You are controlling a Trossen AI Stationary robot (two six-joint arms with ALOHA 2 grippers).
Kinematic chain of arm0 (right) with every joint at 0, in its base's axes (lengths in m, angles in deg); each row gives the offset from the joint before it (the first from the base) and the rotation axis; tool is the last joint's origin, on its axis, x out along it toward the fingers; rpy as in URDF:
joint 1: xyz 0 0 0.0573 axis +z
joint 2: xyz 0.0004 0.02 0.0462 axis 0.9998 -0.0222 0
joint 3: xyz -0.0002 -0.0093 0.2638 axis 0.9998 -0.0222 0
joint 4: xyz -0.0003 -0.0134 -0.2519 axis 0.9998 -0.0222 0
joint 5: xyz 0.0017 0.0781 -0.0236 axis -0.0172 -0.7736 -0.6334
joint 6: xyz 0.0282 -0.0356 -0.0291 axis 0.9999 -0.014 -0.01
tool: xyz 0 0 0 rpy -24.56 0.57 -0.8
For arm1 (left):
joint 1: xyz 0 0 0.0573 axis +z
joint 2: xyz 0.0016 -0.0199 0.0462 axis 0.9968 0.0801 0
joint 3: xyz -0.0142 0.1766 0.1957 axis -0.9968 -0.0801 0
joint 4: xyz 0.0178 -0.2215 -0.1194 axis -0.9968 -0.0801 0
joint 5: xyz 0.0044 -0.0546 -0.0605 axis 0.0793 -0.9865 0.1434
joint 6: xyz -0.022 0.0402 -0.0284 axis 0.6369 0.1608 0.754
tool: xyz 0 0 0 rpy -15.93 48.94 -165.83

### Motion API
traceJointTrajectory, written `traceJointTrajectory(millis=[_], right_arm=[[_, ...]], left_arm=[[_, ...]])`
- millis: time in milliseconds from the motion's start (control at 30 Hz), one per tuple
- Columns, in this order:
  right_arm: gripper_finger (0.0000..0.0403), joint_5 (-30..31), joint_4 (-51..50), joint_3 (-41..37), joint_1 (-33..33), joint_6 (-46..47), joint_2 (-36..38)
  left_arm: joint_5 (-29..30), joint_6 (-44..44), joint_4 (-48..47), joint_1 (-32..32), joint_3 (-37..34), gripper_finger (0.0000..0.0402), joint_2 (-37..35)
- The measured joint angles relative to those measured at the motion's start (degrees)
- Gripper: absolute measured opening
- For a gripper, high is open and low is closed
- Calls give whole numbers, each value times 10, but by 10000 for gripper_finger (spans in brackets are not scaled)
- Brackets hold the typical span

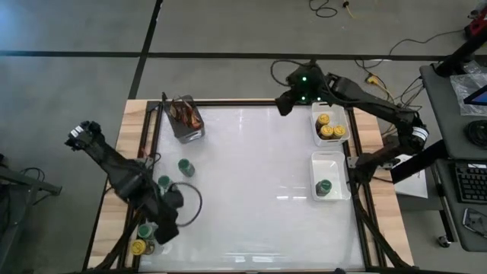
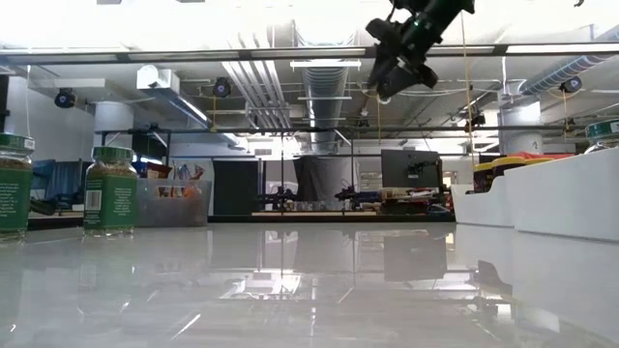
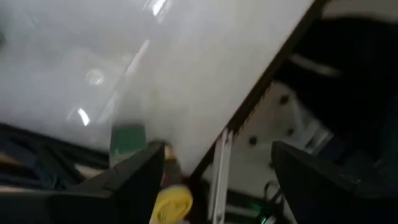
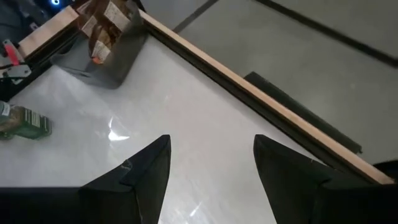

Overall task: Sort spices by type
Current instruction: Put the yellow seasoning bottle into the top white bin

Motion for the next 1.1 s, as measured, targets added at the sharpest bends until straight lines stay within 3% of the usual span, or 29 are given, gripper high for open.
traceJointTrajectory(millis=[300,467,800,1100], right_arm=[[220,23,-6,1,66,13,0],[221,24,-6,1,83,24,0],[226,24,-6,1,88,40,0],[225,24,-6,1,88,50,0]], left_arm=[[-83,5,-36,-111,0,279,55],[-94,11,-66,-149,0,279,88],[-137,25,-66,-159,1,291,157],[-137,77,-54,-163,10,300,174]])
